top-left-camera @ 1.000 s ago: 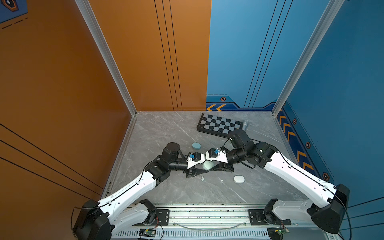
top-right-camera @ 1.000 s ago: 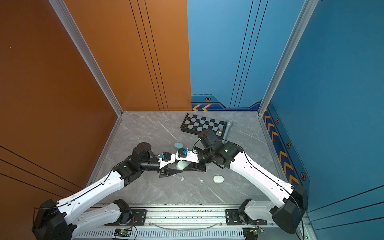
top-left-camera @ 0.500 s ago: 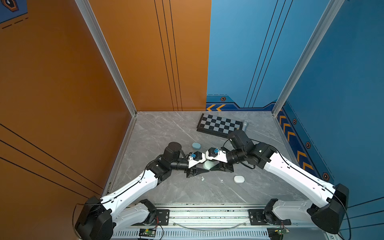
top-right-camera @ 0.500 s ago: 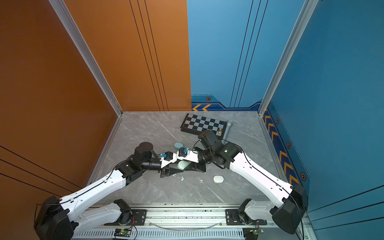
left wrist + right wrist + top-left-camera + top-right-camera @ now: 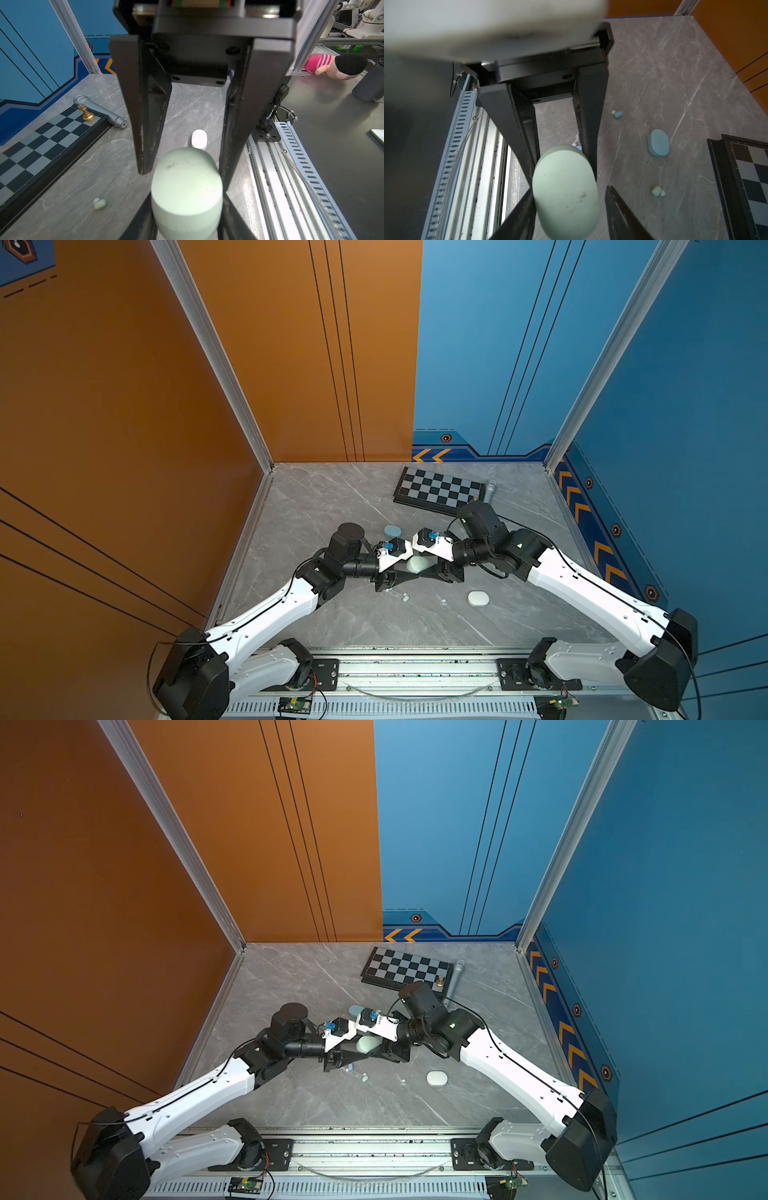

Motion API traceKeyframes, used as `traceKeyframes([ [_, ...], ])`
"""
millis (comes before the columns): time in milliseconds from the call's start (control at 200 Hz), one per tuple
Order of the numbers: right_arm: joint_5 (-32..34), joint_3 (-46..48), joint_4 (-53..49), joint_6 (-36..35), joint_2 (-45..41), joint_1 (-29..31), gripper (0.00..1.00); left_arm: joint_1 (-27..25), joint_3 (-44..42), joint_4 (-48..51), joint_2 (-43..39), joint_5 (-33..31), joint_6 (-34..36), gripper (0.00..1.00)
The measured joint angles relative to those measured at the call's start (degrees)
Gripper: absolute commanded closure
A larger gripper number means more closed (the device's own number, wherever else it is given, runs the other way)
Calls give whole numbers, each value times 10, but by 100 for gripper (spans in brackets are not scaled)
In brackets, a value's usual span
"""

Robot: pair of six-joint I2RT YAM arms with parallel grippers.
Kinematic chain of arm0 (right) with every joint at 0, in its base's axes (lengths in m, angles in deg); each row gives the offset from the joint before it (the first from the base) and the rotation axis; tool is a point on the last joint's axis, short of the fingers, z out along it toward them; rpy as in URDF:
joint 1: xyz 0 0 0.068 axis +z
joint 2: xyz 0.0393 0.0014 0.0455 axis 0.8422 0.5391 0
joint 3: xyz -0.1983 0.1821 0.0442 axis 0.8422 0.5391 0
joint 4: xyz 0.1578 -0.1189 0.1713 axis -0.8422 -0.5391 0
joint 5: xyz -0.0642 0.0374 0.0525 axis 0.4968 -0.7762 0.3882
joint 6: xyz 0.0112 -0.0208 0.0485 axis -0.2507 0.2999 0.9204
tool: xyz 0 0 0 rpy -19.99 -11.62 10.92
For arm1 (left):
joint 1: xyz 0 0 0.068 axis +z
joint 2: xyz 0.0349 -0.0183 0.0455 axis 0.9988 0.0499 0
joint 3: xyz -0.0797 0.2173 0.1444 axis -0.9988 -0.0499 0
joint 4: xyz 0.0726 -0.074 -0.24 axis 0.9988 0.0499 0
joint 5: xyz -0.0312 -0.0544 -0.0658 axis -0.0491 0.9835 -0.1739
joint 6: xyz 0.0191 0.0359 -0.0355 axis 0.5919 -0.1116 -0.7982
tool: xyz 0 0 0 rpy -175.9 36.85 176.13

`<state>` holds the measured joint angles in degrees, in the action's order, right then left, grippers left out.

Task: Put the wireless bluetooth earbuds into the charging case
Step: 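Hold the mint-green case between both grippers, bringing them together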

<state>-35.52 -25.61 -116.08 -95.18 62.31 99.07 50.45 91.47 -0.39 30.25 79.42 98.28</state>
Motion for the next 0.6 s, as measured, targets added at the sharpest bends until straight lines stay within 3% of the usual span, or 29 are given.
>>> traceKeyframes([
  [601, -23, 19, 41, 55, -15, -30, 43, 3, 0, -37, 1, -16, -11, 100],
])
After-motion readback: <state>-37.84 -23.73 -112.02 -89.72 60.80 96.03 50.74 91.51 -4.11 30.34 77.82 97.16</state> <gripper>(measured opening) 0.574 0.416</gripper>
